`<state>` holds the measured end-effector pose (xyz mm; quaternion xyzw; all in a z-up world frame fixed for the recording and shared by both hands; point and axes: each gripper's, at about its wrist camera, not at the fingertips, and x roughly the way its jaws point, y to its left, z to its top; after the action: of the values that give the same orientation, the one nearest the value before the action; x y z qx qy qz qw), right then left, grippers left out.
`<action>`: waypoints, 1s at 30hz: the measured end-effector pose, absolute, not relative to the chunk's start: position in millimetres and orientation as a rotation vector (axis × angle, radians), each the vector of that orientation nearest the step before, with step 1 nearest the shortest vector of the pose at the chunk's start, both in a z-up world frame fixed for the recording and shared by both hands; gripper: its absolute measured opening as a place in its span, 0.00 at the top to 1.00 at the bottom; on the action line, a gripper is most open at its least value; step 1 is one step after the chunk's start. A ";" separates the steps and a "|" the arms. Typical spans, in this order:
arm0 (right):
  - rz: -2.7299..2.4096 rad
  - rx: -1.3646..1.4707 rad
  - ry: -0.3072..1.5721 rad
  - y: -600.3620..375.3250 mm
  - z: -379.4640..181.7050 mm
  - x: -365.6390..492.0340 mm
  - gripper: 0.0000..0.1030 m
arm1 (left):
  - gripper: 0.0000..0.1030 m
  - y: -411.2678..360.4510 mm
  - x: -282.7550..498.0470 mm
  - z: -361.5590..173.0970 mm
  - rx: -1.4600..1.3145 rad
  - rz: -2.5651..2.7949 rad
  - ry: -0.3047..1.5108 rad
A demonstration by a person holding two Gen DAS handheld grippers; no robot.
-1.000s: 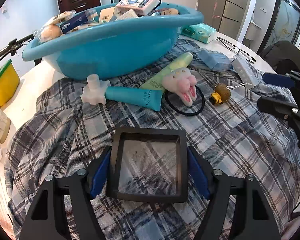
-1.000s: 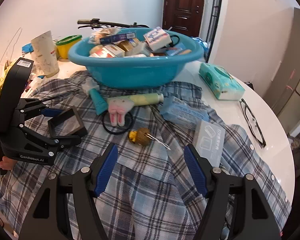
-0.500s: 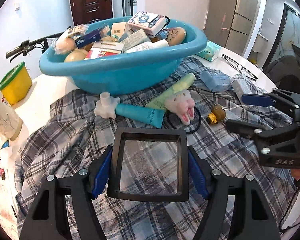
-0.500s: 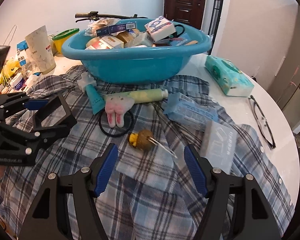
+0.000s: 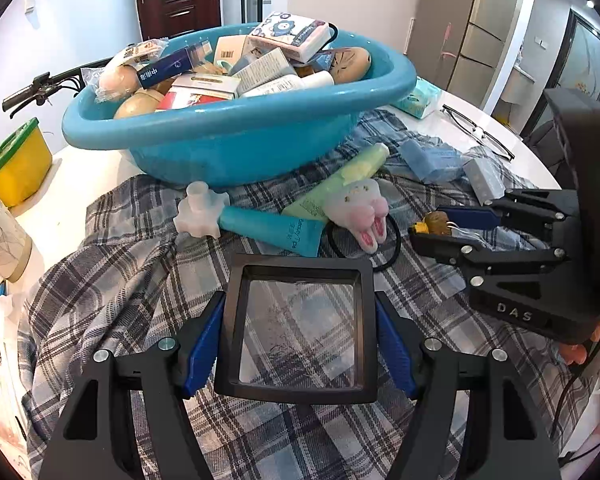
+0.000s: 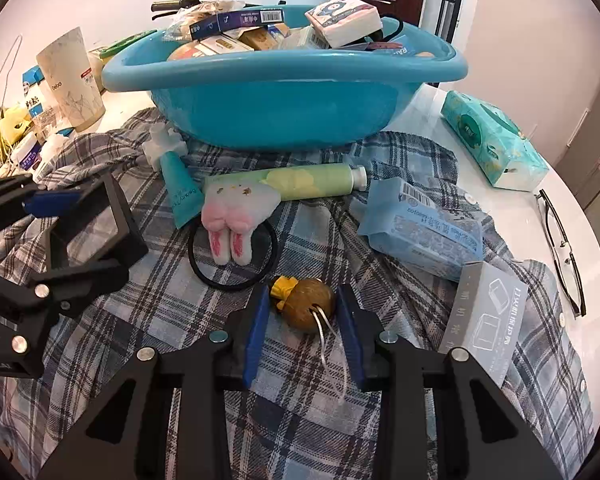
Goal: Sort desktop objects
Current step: 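Hold the black frame in the left tool while the right tool grasps the brown round keychain, then lift the black frame and brown keychain and carry both over the teal basin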
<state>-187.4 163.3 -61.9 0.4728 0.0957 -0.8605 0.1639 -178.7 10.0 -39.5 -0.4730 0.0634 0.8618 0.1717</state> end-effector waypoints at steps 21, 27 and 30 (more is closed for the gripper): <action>-2.323 1.307 0.242 160.5 -52.0 -146.9 0.70 | 0.29 16.3 -159.0 -28.7 -1.303 2.432 0.179; -2.295 1.310 0.248 152.9 -58.6 -151.3 0.70 | 0.29 16.1 -157.9 -28.7 -1.310 2.435 0.183; -2.289 1.318 0.258 150.6 -62.0 -153.4 0.69 | 0.29 15.4 -159.3 -30.9 -1.318 2.433 0.176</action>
<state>-153.4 150.6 -62.0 0.4819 0.0943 -0.8370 0.2415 -159.3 15.4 -30.9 -0.4674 0.0624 0.8626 0.1833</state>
